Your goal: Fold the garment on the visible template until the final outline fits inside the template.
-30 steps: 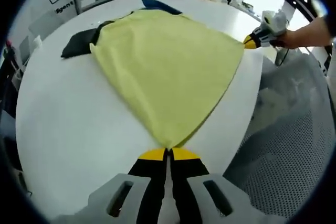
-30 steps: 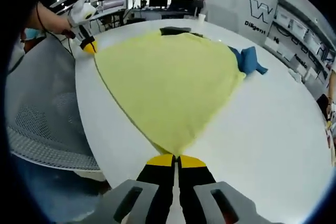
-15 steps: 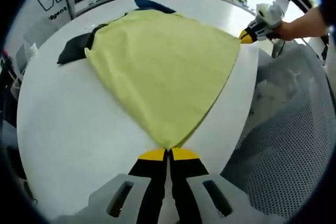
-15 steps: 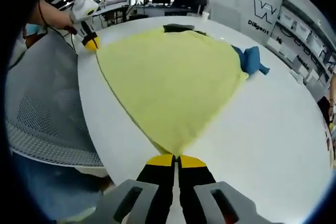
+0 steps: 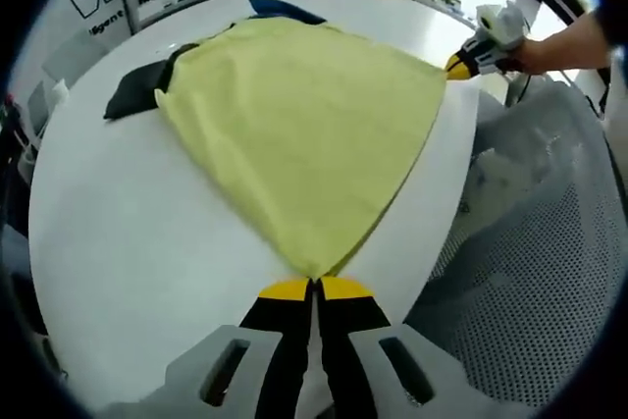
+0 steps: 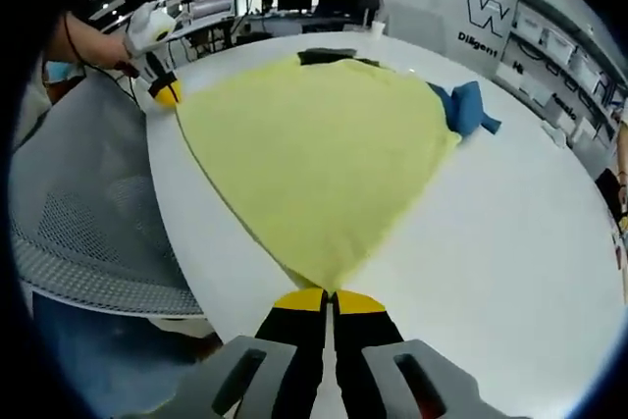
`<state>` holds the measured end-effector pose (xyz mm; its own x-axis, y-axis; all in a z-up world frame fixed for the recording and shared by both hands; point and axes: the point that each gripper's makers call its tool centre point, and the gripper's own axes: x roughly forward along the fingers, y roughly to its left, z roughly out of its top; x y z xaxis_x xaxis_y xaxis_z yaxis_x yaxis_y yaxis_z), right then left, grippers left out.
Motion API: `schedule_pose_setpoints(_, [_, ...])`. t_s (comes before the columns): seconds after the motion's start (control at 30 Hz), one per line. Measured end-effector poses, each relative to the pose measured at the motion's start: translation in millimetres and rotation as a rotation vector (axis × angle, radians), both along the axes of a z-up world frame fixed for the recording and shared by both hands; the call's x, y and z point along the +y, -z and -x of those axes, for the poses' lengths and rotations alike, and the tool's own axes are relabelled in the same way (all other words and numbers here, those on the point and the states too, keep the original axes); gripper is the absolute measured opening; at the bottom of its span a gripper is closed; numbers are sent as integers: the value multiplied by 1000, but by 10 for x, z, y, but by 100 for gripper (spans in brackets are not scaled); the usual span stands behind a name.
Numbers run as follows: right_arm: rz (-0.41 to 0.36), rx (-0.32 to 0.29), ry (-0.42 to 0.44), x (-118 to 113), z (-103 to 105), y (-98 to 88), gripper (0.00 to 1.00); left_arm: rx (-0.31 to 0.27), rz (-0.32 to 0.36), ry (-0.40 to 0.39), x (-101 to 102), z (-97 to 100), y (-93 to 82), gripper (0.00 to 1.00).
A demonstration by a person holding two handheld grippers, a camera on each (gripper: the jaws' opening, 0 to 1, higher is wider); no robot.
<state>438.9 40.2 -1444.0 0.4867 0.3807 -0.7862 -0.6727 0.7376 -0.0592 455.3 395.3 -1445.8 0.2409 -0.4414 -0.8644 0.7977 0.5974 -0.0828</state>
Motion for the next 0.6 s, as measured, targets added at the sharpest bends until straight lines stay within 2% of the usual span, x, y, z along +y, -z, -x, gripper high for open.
schedule_pose_setpoints(0.43, [-22,27,0,28,37,10,0,14,7,-6,7,11,-5,2])
schedule_pose_setpoints(0.6, [-27,28,7,9,44,-10,0,42,11,-23,17,25,4,5])
